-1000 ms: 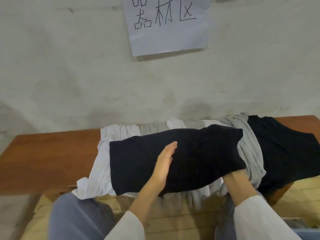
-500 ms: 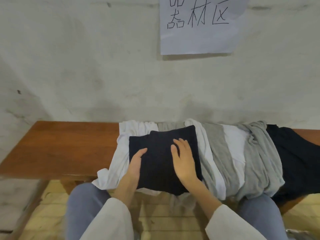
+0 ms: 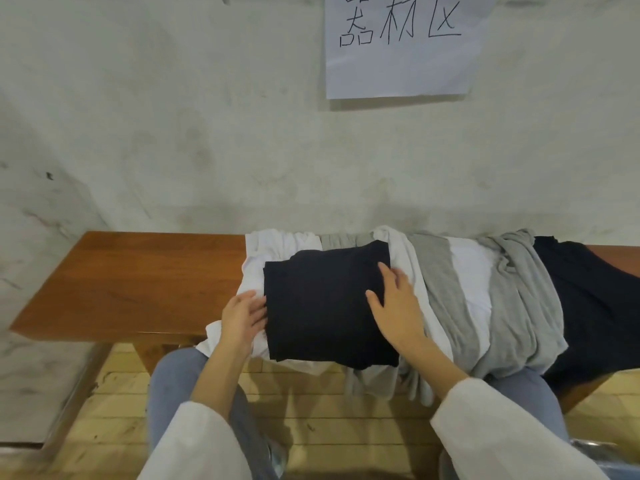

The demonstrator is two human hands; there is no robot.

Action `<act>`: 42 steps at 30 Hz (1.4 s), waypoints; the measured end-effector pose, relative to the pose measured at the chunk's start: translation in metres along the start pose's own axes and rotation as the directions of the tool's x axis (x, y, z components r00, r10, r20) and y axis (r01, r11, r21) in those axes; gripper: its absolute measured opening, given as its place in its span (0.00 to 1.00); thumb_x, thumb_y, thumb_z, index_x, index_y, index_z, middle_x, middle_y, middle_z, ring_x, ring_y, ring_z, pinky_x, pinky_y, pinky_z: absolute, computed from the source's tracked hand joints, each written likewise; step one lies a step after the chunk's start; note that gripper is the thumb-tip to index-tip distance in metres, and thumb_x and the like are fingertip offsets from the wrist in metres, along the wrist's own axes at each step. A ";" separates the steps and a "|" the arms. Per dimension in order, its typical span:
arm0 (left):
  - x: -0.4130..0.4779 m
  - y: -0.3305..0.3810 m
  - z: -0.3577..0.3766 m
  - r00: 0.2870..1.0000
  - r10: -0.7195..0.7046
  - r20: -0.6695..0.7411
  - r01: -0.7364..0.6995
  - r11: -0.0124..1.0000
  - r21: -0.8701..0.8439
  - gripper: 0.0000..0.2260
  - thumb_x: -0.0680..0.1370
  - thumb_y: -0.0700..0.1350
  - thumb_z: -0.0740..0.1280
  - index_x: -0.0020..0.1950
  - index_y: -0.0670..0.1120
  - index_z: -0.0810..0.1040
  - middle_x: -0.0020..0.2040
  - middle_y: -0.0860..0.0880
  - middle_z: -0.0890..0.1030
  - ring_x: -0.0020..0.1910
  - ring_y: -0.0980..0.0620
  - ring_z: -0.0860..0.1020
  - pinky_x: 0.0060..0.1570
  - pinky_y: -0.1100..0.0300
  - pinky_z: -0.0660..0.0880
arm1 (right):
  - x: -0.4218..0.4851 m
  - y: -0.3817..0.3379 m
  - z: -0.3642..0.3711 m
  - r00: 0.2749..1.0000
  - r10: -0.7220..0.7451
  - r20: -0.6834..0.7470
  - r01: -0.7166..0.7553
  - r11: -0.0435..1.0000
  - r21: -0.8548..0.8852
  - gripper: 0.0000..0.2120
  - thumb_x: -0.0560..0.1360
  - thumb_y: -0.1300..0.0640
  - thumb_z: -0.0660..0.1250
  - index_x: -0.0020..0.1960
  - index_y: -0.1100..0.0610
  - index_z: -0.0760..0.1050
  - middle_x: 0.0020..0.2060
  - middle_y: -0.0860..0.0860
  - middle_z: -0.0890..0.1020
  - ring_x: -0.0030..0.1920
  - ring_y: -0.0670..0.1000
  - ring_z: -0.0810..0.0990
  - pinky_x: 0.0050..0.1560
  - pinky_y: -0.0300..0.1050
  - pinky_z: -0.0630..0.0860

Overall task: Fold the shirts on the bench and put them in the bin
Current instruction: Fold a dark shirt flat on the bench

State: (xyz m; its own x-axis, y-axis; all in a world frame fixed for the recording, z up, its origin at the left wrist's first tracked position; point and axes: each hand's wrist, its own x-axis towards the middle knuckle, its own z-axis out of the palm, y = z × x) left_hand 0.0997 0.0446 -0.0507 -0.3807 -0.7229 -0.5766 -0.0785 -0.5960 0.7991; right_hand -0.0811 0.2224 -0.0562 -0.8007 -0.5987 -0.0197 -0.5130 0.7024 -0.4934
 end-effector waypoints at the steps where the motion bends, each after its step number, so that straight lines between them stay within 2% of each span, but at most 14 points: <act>1: -0.002 -0.008 -0.004 0.997 0.008 -0.073 -0.003 0.998 0.063 0.11 0.82 0.40 0.59 0.63 0.41 0.71 0.60 0.39 0.76 0.58 0.40 0.76 0.61 0.46 0.73 | -0.009 0.004 -0.005 0.996 0.046 -0.073 -0.041 0.997 0.064 0.24 0.80 0.47 0.57 0.73 0.53 0.60 0.69 0.55 0.68 0.66 0.55 0.70 0.66 0.53 0.69; 3: -0.011 -0.029 -0.010 0.990 0.011 -0.141 0.017 0.981 0.194 0.07 0.81 0.39 0.59 0.56 0.39 0.74 0.54 0.38 0.79 0.51 0.39 0.79 0.54 0.45 0.77 | -0.027 0.009 -0.014 0.987 0.145 -0.074 -0.137 0.984 0.111 0.16 0.80 0.46 0.57 0.62 0.55 0.70 0.54 0.53 0.79 0.52 0.52 0.78 0.55 0.49 0.76; 5: -0.020 -0.052 -0.012 0.989 0.049 -0.138 0.001 0.939 0.344 0.08 0.81 0.42 0.58 0.54 0.41 0.75 0.53 0.37 0.78 0.48 0.41 0.78 0.49 0.48 0.77 | -0.040 0.012 -0.018 0.982 0.186 0.031 -0.188 0.980 0.071 0.16 0.80 0.44 0.56 0.49 0.54 0.74 0.42 0.51 0.80 0.41 0.50 0.79 0.47 0.48 0.78; 7: -0.029 -0.063 -0.008 0.990 0.098 -0.098 -0.043 0.889 0.456 0.11 0.82 0.44 0.59 0.59 0.40 0.74 0.55 0.39 0.78 0.53 0.40 0.77 0.52 0.49 0.75 | -0.042 0.013 -0.019 0.976 0.193 0.106 -0.195 0.981 0.018 0.18 0.79 0.42 0.56 0.45 0.54 0.74 0.38 0.50 0.79 0.39 0.49 0.78 0.43 0.46 0.76; 10: -0.037 -0.071 0.000 0.999 0.032 0.036 -0.045 0.893 0.448 0.22 0.80 0.47 0.63 0.72 0.41 0.65 0.66 0.43 0.72 0.67 0.40 0.70 0.64 0.47 0.69 | -0.041 0.009 -0.017 0.972 0.150 0.181 -0.163 0.985 0.059 0.13 0.78 0.44 0.59 0.50 0.54 0.73 0.41 0.50 0.79 0.41 0.49 0.77 0.41 0.43 0.72; 14: -0.046 -0.075 -0.001 0.997 0.056 0.052 -0.073 0.898 0.434 0.20 0.79 0.45 0.64 0.70 0.41 0.68 0.65 0.42 0.75 0.60 0.43 0.74 0.60 0.49 0.72 | -0.036 0.000 -0.016 0.959 0.158 0.234 -0.241 0.889 0.389 0.12 0.79 0.50 0.60 0.57 0.56 0.70 0.48 0.50 0.77 0.47 0.49 0.76 0.46 0.43 0.73; 17: -0.052 -0.063 -0.003 0.999 0.045 0.021 -0.047 0.992 0.113 0.10 0.78 0.39 0.65 0.60 0.42 0.75 0.56 0.43 0.79 0.52 0.46 0.77 0.50 0.52 0.76 | -0.031 -0.003 -0.015 0.943 0.213 0.257 -0.323 0.770 0.550 0.14 0.78 0.51 0.62 0.58 0.60 0.67 0.53 0.53 0.77 0.50 0.51 0.77 0.50 0.46 0.76; 20: -0.047 -0.049 -0.009 1.000 -0.002 0.008 0.004 0.986 -0.166 0.05 0.77 0.34 0.63 0.50 0.42 0.76 0.50 0.44 0.80 0.47 0.47 0.78 0.41 0.56 0.79 | -0.029 -0.002 -0.022 0.967 0.213 0.141 -0.255 0.789 0.559 0.12 0.79 0.57 0.63 0.57 0.59 0.62 0.50 0.52 0.73 0.47 0.50 0.74 0.41 0.40 0.72; 24: -0.040 -0.064 -0.011 0.988 -0.155 -0.018 0.153 0.985 -0.079 0.09 0.74 0.27 0.61 0.48 0.39 0.74 0.55 0.39 0.75 0.47 0.44 0.76 0.40 0.54 0.75 | -0.031 0.014 -0.022 0.959 0.228 0.166 -0.282 0.817 0.504 0.17 0.78 0.60 0.64 0.63 0.60 0.62 0.58 0.56 0.74 0.50 0.52 0.74 0.48 0.42 0.70; 28: -0.048 -0.068 -0.008 0.956 -0.262 0.131 0.263 0.965 0.010 0.16 0.67 0.30 0.63 0.54 0.38 0.75 0.60 0.36 0.76 0.51 0.40 0.77 0.39 0.53 0.76 | -0.031 0.023 -0.023 0.955 0.175 0.240 -0.273 0.836 0.477 0.24 0.76 0.59 0.66 0.69 0.57 0.61 0.65 0.55 0.72 0.61 0.55 0.74 0.54 0.42 0.72; 31: -0.048 -0.050 -0.004 0.951 -0.193 0.240 0.195 0.981 0.016 0.12 0.68 0.39 0.65 0.51 0.40 0.75 0.52 0.40 0.78 0.49 0.42 0.78 0.39 0.54 0.78 | -0.022 0.017 -0.028 0.976 0.084 0.202 -0.170 0.874 0.456 0.25 0.76 0.53 0.66 0.69 0.51 0.59 0.65 0.54 0.73 0.61 0.55 0.75 0.60 0.50 0.74; 35: -0.037 -0.025 0.017 0.993 -0.114 0.031 0.109 0.987 0.122 0.12 0.81 0.50 0.60 0.51 0.42 0.72 0.48 0.44 0.76 0.46 0.46 0.76 0.42 0.55 0.78 | 0.005 -0.001 -0.026 0.989 0.058 0.136 -0.113 0.886 0.449 0.21 0.79 0.50 0.61 0.69 0.51 0.60 0.68 0.52 0.71 0.66 0.55 0.72 0.65 0.49 0.69; 38: -0.020 -0.028 0.029 0.979 0.179 -0.101 -0.093 0.824 0.559 0.20 0.78 0.58 0.62 0.58 0.42 0.71 0.55 0.44 0.78 0.52 0.46 0.77 0.55 0.50 0.76 | 0.025 -0.006 -0.019 0.982 -0.023 0.185 -0.063 0.893 0.445 0.23 0.80 0.50 0.60 0.73 0.49 0.60 0.70 0.52 0.67 0.69 0.54 0.68 0.69 0.48 0.64; 42: -0.018 -0.037 0.042 0.915 0.383 -0.125 -0.181 0.667 0.722 0.19 0.81 0.50 0.60 0.69 0.44 0.63 0.65 0.42 0.74 0.61 0.42 0.75 0.62 0.48 0.72 | 0.029 0.003 -0.005 0.976 -0.069 0.205 0.001 0.950 0.313 0.23 0.82 0.52 0.56 0.75 0.46 0.58 0.70 0.54 0.66 0.68 0.55 0.68 0.68 0.47 0.64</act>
State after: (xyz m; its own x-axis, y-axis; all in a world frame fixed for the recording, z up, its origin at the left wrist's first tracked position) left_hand 0.0713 0.0941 -0.0623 -0.2635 -0.9336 -0.2428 -0.6492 -0.0145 0.7605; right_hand -0.1073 0.2085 -0.0540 -0.6834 -0.7116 -0.1633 -0.3915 0.5460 -0.7406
